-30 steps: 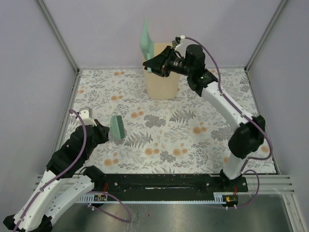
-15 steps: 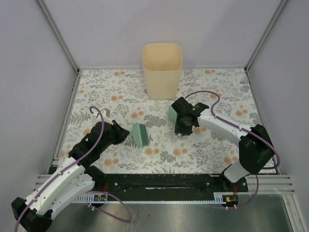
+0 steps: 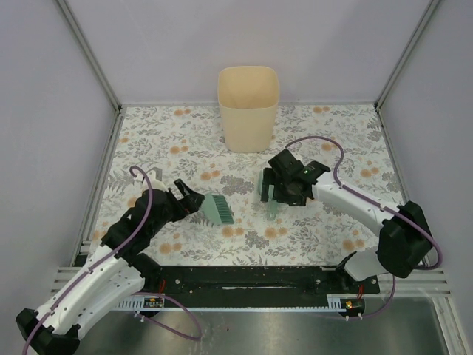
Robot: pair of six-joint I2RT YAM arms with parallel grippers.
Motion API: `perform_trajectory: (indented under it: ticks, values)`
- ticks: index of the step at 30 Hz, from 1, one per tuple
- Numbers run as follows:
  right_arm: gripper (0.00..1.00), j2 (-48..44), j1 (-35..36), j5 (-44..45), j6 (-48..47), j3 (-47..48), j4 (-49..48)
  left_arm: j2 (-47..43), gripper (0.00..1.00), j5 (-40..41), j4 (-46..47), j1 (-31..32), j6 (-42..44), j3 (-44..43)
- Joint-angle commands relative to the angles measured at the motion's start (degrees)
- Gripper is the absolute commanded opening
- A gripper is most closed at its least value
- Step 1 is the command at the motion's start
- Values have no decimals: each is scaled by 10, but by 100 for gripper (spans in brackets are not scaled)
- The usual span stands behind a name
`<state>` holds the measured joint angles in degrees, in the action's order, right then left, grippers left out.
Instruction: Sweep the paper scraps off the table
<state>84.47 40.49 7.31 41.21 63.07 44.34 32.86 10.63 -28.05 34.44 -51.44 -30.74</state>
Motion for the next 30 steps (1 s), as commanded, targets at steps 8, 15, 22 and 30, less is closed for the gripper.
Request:
perform_trajectory:
  ticks: [8, 15, 22, 30]
  values:
    - [99, -287, 2, 50, -28, -194, -272, -92, 99, 105, -185, -2, 165, -149]
    - [99, -437, 1, 53, -36, -252, -291, -159, 99, 76, -182, -2, 194, -149]
    - [100, -434, 2, 128, -26, -274, -291, -121, 99, 138, -169, -2, 234, -149]
    - [99, -286, 2, 166, -63, -212, -355, -71, 99, 145, -196, -17, 213, -151]
